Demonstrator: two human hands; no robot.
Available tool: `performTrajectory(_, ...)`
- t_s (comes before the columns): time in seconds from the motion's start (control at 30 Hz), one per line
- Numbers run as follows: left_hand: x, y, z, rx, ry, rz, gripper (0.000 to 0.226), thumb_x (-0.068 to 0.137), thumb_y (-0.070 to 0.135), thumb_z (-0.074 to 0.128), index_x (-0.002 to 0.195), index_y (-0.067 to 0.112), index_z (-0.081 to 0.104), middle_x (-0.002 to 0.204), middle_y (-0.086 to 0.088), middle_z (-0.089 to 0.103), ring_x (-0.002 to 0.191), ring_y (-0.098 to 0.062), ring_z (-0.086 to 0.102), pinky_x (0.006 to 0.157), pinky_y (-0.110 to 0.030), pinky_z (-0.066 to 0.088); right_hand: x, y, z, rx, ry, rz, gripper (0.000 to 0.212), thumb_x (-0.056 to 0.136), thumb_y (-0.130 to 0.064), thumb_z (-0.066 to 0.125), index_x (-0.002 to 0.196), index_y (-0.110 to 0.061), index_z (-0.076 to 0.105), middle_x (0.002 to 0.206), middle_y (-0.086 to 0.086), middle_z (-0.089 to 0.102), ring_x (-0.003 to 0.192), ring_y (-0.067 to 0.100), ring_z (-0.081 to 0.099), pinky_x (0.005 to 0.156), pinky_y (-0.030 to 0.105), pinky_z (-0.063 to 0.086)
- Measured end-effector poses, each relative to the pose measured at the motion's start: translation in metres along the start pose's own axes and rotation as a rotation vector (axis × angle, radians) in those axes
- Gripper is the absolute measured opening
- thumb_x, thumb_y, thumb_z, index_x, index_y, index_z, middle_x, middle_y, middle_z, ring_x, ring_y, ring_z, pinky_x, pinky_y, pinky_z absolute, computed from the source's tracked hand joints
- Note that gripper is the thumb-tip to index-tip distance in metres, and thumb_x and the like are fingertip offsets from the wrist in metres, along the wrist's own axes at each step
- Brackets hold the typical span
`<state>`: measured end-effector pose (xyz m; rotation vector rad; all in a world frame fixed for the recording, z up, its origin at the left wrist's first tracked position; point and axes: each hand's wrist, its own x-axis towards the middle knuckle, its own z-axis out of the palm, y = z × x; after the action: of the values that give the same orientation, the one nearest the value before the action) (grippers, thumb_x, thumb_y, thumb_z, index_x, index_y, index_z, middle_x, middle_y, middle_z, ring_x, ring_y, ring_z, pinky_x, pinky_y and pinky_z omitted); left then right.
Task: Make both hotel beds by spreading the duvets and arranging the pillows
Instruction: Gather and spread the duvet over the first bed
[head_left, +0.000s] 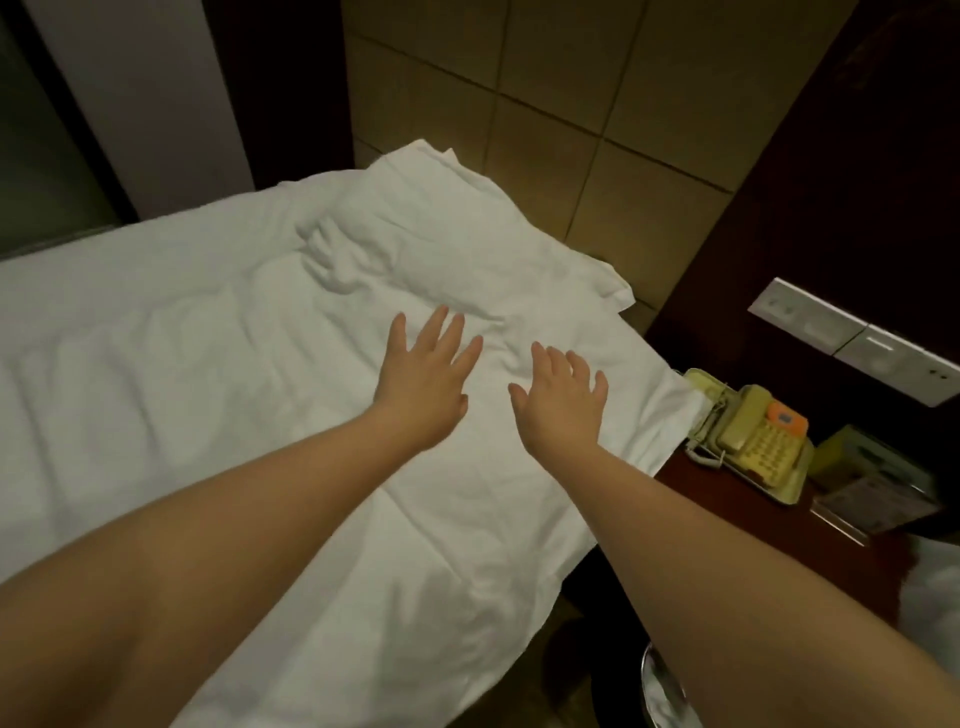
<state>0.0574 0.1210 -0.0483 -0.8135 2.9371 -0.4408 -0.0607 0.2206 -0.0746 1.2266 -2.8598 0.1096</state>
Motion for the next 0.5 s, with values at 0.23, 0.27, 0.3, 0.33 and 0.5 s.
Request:
performTrajectory(0.23, 0.117, 0.025, -0.022, -0.028, -0.004, 0.039, 0.066, 0.099, 0.048, 0.029, 0.151, 0.028, -0.005, 0.159, -0.006, -0.01, 0.146, -0.027, -0.012, 0.113, -0.055, 0.001, 0.086, 0.079, -0.013, -0.012, -0.059, 0.028, 0.06, 0.101, -0.044, 0.033, 0.152, -0.026, 0.007, 0.159, 0.002, 0.013, 0.146, 0.023, 0.009, 0.116, 0.048, 0.002)
performTrajectory(0.27, 0.136, 0.036, -0.023, -0.028, -0.016, 0.046, 0.066, 0.098, 0.048, 0.029, 0.151, 0.029, -0.005, 0.159, -0.005, -0.01, 0.146, -0.027, -0.012, 0.113, -0.055, 0.001, 0.108, 0.093, -0.013, -0.008, -0.045, 0.023, 0.061, 0.101, -0.044, 0.033, 0.152, -0.026, 0.008, 0.159, 0.002, 0.013, 0.146, 0.023, 0.01, 0.116, 0.048, 0.002)
performTrajectory(0.3, 0.156, 0.047, -0.024, -0.03, -0.02, 0.048, 0.066, 0.098, 0.048, 0.03, 0.151, 0.029, -0.005, 0.159, -0.005, -0.011, 0.146, -0.027, -0.012, 0.113, -0.055, 0.0, 0.133, 0.105, -0.014, -0.003, -0.029, 0.02, 0.061, 0.1, -0.044, 0.035, 0.152, -0.026, 0.009, 0.159, 0.002, 0.015, 0.146, 0.023, 0.011, 0.116, 0.048, 0.002)
performTrajectory(0.33, 0.176, 0.056, -0.026, -0.04, -0.022, 0.04, 0.066, 0.098, 0.049, 0.03, 0.151, 0.03, -0.005, 0.159, -0.004, -0.011, 0.146, -0.027, -0.012, 0.113, -0.055, 0.0, 0.158, 0.117, -0.015, 0.0, -0.023, 0.012, 0.061, 0.1, -0.044, 0.036, 0.152, -0.026, 0.01, 0.158, 0.002, 0.016, 0.145, 0.024, 0.013, 0.116, 0.048, 0.003)
performTrajectory(0.5, 0.28, 0.077, -0.033, -0.082, -0.058, -0.077, 0.067, 0.098, 0.051, 0.031, 0.151, 0.032, -0.005, 0.159, -0.003, -0.01, 0.146, -0.027, -0.011, 0.114, -0.054, 0.0, 0.269, 0.145, -0.011, 0.064, -0.077, -0.065, 0.062, 0.098, -0.048, 0.038, 0.151, -0.026, 0.013, 0.157, 0.003, 0.02, 0.144, 0.026, 0.018, 0.116, 0.05, 0.007)
